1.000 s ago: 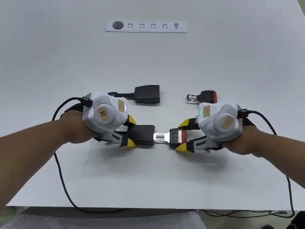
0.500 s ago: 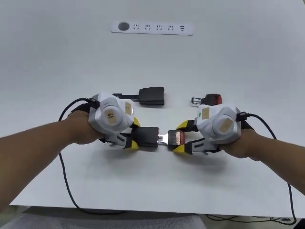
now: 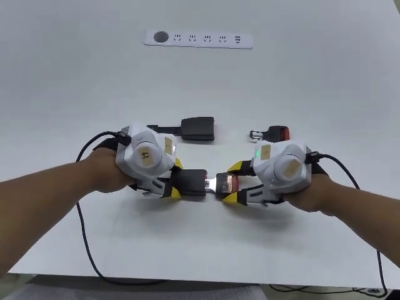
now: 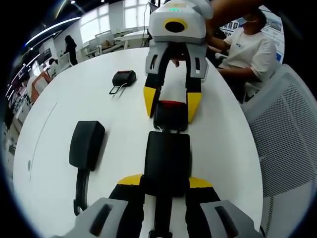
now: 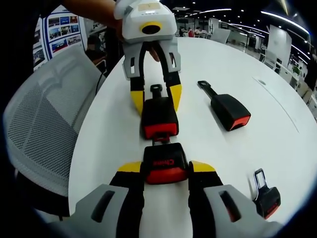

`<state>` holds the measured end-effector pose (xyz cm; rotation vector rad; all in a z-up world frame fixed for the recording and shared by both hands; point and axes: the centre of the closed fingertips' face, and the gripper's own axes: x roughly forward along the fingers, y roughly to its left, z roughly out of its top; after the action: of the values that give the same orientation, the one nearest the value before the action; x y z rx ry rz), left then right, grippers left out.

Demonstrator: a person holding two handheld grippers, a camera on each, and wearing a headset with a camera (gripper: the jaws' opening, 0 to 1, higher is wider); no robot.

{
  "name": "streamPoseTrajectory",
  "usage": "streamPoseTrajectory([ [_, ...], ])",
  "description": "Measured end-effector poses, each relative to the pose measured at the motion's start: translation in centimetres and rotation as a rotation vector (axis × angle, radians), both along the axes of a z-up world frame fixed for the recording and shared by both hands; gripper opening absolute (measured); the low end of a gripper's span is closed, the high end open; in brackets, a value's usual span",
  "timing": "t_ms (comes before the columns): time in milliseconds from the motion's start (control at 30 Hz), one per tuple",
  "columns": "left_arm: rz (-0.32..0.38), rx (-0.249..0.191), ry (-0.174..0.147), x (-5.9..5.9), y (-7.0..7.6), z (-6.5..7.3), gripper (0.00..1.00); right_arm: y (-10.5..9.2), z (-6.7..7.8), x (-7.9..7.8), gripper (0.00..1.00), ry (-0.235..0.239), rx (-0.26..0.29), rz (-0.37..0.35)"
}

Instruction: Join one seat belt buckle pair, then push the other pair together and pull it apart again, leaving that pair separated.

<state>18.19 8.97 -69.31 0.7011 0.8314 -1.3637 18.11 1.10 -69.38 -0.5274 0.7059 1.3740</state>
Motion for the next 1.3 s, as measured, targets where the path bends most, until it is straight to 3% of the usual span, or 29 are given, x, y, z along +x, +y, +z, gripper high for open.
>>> streamPoseTrajectory([
  [200, -0.003, 0.008, 0.004, 0.0, -0.1, 0.0, 0.32, 1.5, 0.4, -0.2, 0.32, 0.004, 0.018, -0.008],
  [233, -0.007, -0.001, 0.009, -0.1, -0.2, 0.0, 0.32, 1.1, 0.2, -0.3, 0.32, 0.005, -0.008, -0.002],
  [833, 0.005, -0.004, 0.005, -0.1, 0.1, 0.2, 0.32, 1.6, 0.2, -0.3, 0.32, -0.001, -0.005, 0.003],
  [1100, -0.014, -0.014, -0.003, -0.2, 0.1, 0.2, 0.32, 1.7, 0.3, -0.3, 0.32, -0.009, 0.019, 0.018],
  [1300, -0.020, -0.032, -0.013, -0.3, 0.2, 0.2, 0.32, 1.5, 0.5, -0.1, 0.31, -0.024, 0.071, 0.016],
])
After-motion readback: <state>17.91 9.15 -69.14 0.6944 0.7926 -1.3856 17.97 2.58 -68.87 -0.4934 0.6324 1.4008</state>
